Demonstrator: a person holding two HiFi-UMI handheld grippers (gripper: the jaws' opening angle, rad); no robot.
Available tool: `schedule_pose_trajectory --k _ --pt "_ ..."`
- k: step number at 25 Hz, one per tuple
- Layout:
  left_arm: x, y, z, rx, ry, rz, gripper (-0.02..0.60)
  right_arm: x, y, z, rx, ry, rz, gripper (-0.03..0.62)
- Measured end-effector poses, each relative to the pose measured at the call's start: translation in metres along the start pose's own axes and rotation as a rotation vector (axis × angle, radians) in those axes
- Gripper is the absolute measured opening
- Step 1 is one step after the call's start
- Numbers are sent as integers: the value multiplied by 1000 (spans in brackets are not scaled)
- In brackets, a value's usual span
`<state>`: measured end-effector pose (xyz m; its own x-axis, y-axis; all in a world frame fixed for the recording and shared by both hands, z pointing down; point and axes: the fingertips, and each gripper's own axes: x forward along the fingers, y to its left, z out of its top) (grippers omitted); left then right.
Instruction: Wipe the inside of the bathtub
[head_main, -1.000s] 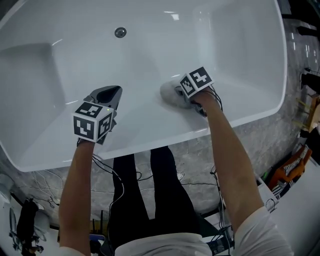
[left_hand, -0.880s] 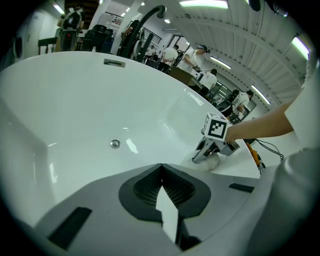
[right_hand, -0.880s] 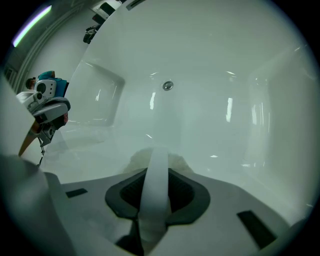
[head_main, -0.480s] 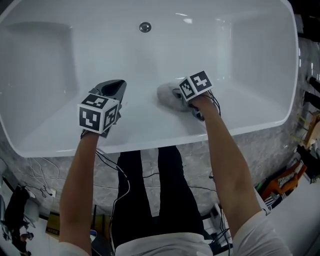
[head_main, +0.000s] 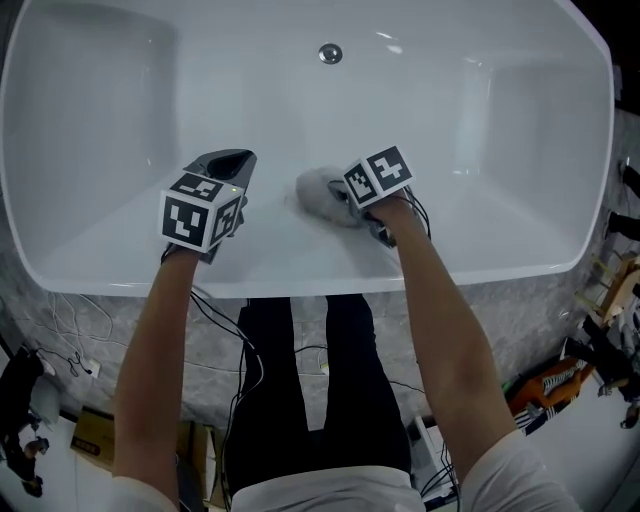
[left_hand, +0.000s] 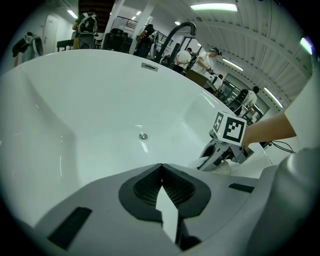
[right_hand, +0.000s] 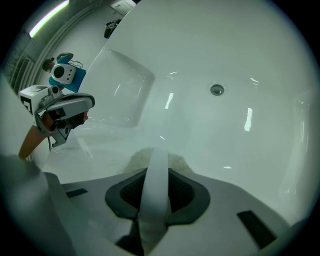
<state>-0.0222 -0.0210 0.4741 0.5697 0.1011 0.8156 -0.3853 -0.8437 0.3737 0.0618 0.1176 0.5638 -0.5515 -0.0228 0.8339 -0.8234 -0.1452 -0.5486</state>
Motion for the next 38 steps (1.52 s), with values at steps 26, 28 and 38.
schedule_pose_trajectory --k 26,28,38 --pt "-99 161 -67 -41 38 192 12 102 183 101 -227 10 154 95" --pt "-110 176 -74 -45 46 205 12 110 195 108 -256 12 156 95" --pt "-159 237 -101 -105 44 280 12 149 261 146 -320 -3 218 94"
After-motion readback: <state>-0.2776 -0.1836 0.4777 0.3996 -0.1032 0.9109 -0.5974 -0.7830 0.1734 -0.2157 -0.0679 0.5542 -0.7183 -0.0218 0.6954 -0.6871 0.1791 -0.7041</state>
